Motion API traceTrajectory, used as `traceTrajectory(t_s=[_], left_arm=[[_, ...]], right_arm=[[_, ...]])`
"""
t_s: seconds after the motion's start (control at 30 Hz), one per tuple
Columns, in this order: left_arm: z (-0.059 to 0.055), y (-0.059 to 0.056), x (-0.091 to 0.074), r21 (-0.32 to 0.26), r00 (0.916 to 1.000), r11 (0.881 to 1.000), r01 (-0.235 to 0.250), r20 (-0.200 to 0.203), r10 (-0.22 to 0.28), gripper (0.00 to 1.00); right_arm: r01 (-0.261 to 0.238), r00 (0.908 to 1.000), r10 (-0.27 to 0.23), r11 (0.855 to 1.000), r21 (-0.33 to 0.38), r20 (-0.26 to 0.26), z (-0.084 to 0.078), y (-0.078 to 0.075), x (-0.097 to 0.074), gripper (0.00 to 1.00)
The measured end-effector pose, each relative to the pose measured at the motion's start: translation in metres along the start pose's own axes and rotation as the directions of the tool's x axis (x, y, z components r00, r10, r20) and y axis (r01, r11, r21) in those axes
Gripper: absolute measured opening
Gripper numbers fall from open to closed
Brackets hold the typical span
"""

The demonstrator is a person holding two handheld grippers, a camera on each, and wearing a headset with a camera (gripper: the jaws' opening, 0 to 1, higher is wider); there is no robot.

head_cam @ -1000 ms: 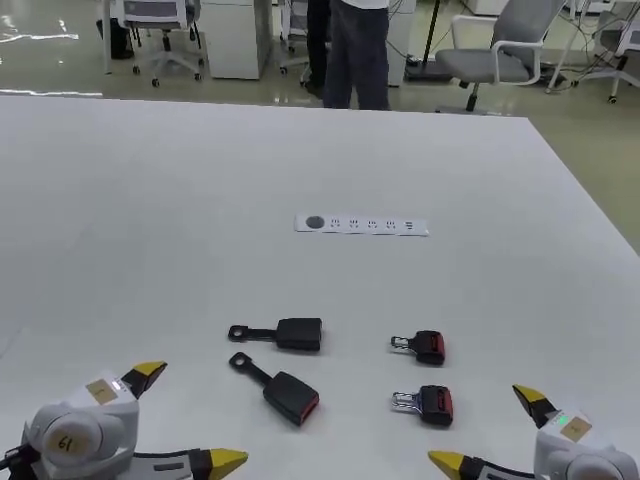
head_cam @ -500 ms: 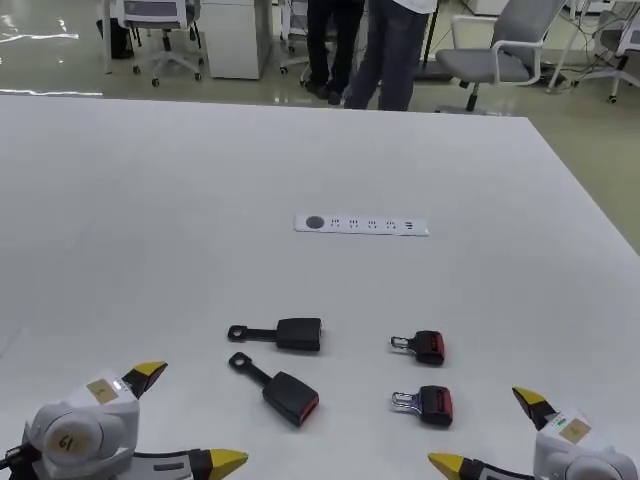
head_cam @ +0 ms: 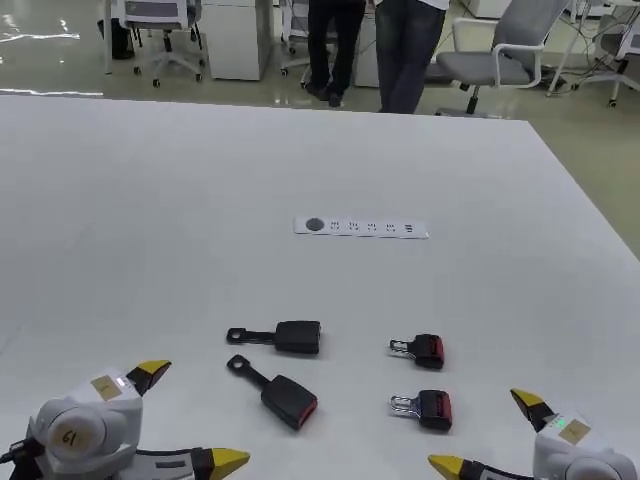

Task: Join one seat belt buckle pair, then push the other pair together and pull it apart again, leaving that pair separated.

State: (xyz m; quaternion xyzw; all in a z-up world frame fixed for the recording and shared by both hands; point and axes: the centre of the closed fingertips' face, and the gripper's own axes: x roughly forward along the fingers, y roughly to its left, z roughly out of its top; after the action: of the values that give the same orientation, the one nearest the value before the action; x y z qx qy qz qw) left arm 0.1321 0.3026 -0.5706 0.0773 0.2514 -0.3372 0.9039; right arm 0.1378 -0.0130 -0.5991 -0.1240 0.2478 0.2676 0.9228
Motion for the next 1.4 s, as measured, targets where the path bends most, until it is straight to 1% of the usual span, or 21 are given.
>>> traceTrajectory(t_s=[0.07,0.33,0.5,0.57,0.67,0.7,0.8,0.83,0.97,1.03,1.17,1.3,1.4], left_arm=[[0.001,0.000,0.002,-0.002,1.0000,1.000,0.003,0.001,-0.003,1.00],[0.002,0.001,0.006,0.004,0.9999,1.000,0.012,-0.006,-0.012,1.00],[0.003,0.002,0.011,0.011,0.9998,1.000,0.019,-0.011,-0.019,0.99],[0.006,0.000,0.014,0.017,0.9996,1.000,0.024,-0.016,-0.024,0.99],[0.003,0.000,0.014,0.024,0.9991,0.999,0.033,-0.026,-0.032,0.99],[0.003,0.001,0.015,0.030,0.9989,0.999,0.036,-0.031,-0.035,0.99],[0.002,0.002,0.017,0.027,0.9985,0.999,0.044,-0.032,-0.044,0.99],[0.000,0.005,0.018,0.028,0.9984,0.999,0.046,-0.033,-0.045,0.99],[0.001,0.006,0.022,0.025,0.9979,0.998,0.053,-0.039,-0.052,0.99],[-0.001,0.008,0.023,0.025,0.9977,0.998,0.055,-0.042,-0.054,0.99],[-0.002,0.008,0.027,0.022,0.9967,0.998,0.063,-0.052,-0.062,0.98],[-0.004,0.010,0.032,0.018,0.9961,0.998,0.068,-0.058,-0.067,0.98],[-0.004,0.008,0.036,0.017,0.9949,0.997,0.078,-0.064,-0.077,0.98]], right_arm=[[0.001,1.0000,-0.001,1.000,-0.001,0.001,0.001,-0.002,0.001,0.91],[-0.014,0.9999,0.014,1.000,-0.006,0.000,0.002,-0.003,0.006,0.91],[-0.027,0.9996,0.027,1.000,-0.012,-0.007,-0.001,-0.005,0.012,0.91],[-0.031,0.9995,0.031,0.999,-0.013,-0.009,-0.003,-0.007,0.014,0.91],[-0.037,0.9992,0.036,0.999,-0.016,-0.016,-0.004,-0.006,0.016,0.91],[-0.041,0.9991,0.041,0.999,-0.021,-0.010,-0.003,-0.005,0.016,0.89],[-0.051,0.9986,0.051,0.998,-0.026,-0.015,-0.002,-0.005,0.018,0.90],[-0.054,0.9985,0.053,0.998,-0.026,-0.016,-0.002,-0.005,0.019,0.90],[-0.067,0.9976,0.066,0.997,-0.032,-0.020,0.000,-0.005,0.024,0.90],[-0.071,0.9973,0.070,0.997,-0.033,-0.021,0.001,-0.006,0.026,0.90],[-0.083,0.9965,0.082,0.996,-0.040,-0.015,0.003,-0.005,0.030,0.89],[-0.094,0.9953,0.094,0.995,-0.038,-0.024,0.002,-0.004,0.036,0.88],[-0.104,0.9942,0.103,0.994,-0.036,-0.030,0.000,-0.004,0.041,0.88]])
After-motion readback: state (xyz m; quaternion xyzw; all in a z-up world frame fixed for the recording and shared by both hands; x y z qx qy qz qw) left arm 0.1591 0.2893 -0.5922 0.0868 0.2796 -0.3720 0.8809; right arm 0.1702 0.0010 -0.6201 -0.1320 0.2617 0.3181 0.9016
